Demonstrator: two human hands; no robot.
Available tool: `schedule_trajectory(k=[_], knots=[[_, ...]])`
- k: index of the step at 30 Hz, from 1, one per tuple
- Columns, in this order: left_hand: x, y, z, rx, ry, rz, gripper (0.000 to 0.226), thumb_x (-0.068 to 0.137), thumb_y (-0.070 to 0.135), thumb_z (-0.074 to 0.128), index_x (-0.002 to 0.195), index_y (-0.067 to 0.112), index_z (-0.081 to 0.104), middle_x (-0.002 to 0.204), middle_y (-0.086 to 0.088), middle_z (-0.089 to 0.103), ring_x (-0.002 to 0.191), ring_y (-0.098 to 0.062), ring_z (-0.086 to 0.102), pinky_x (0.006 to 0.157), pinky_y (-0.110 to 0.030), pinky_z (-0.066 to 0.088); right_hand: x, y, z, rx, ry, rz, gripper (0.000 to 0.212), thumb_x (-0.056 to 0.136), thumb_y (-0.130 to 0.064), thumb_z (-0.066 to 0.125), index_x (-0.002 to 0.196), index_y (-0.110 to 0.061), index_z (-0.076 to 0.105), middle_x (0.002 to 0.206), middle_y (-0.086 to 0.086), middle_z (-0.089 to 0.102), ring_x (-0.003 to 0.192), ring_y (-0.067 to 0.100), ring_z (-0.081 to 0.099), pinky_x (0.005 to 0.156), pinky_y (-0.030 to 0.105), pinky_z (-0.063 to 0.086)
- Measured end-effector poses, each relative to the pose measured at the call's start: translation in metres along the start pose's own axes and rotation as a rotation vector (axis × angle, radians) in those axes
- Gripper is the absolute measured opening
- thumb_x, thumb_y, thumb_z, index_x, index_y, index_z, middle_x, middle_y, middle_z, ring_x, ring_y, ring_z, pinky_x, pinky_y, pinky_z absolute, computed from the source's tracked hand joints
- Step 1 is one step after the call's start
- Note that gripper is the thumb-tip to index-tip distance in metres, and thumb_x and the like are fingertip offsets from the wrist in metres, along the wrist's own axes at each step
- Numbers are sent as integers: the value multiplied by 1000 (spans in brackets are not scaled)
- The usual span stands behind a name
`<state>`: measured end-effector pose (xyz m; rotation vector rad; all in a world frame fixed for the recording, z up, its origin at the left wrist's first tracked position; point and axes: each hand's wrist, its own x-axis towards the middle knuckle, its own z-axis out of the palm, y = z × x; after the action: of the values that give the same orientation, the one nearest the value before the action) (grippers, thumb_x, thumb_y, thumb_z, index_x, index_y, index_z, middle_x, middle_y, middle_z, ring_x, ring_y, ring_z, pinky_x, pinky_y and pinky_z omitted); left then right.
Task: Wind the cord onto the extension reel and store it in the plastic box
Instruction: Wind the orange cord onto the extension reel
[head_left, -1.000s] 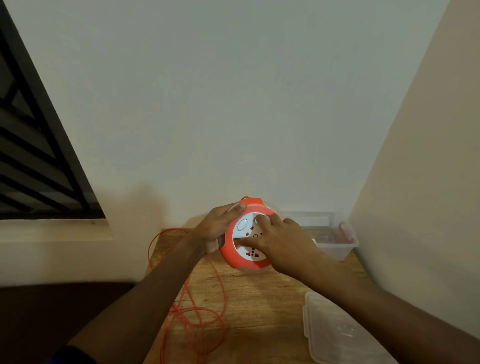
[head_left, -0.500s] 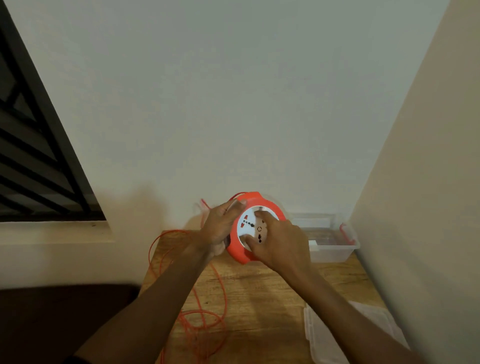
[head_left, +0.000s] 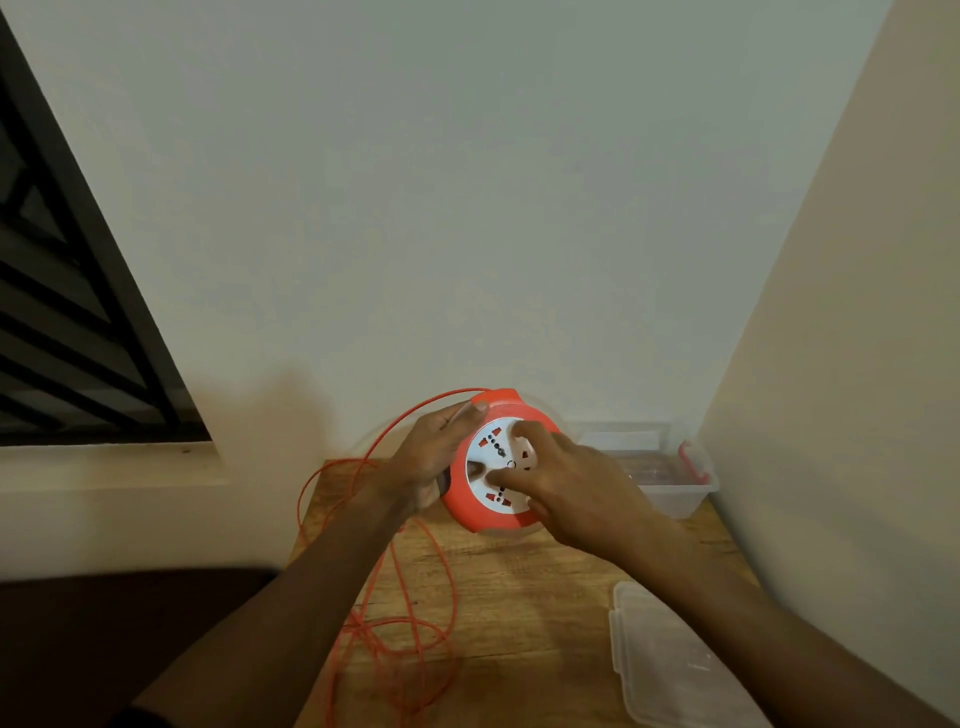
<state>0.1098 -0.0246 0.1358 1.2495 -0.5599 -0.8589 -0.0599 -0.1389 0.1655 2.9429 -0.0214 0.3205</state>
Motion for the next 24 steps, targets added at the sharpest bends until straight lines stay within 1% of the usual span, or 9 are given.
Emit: schedule_trajectory(k=[3,5,10,12,14,17,20,22,24], knots=[[-3,3,-1,38,-20,-4,32,97,45,62,119,23,71,108,-9,81,92,-32,80,66,-38,64,3,1,-3,-91,-69,-4,81,84,-22,72,145,-45,25,146,17,37,126,37,45,81,46,56],[-5,4,2,63,-44,2,36,91,48,66,119,25,72,108,-8,81,94,-31,80,68,-39,65,8,-3,-4,-130,-122,-8,83,84,-25,73,145,-44,19,140,19,42,124,39,46,84,48,53],[-6,3,3,60,-45,0,43,83,53,71,117,28,74,112,-8,81,97,-32,79,70,-40,65,18,-9,2,-218,-65,-70,69,85,-31,71,141,-35,31,118,15,63,100,35,63,78,45,55],[-4,1,1,37,-25,22,39,84,54,71,114,29,76,113,-9,80,98,-33,79,72,-41,65,19,-9,5,-163,42,25,63,87,-44,63,142,-33,34,106,9,71,86,29,69,67,38,55],[-2,2,4,-26,24,56,32,84,52,72,105,29,80,110,-11,81,98,-32,79,74,-40,65,20,-12,4,-15,149,237,65,84,-59,53,142,-34,36,99,3,74,77,25,70,60,33,52],[2,0,11,-80,101,109,24,83,49,73,95,31,83,103,-7,82,92,-24,80,75,-36,66,27,-18,5,292,243,519,64,81,-66,49,137,-36,46,105,-2,73,89,23,69,67,34,52],[4,-5,10,-70,140,113,26,82,50,75,94,29,83,99,-9,82,87,-24,80,73,-36,66,27,-23,7,605,164,653,64,86,-57,52,143,-31,42,123,-2,67,108,21,63,83,35,52],[3,-6,7,-73,135,91,26,83,49,76,93,26,83,98,-11,82,84,-24,80,69,-36,65,21,-29,9,550,88,603,70,86,-49,55,148,-27,32,113,-1,70,100,20,65,79,35,53],[3,-4,4,-77,132,57,24,84,48,75,92,27,83,99,-12,82,83,-25,80,66,-36,65,14,-28,7,293,132,497,63,86,-45,57,143,-26,39,99,-1,72,85,21,68,66,32,51]])
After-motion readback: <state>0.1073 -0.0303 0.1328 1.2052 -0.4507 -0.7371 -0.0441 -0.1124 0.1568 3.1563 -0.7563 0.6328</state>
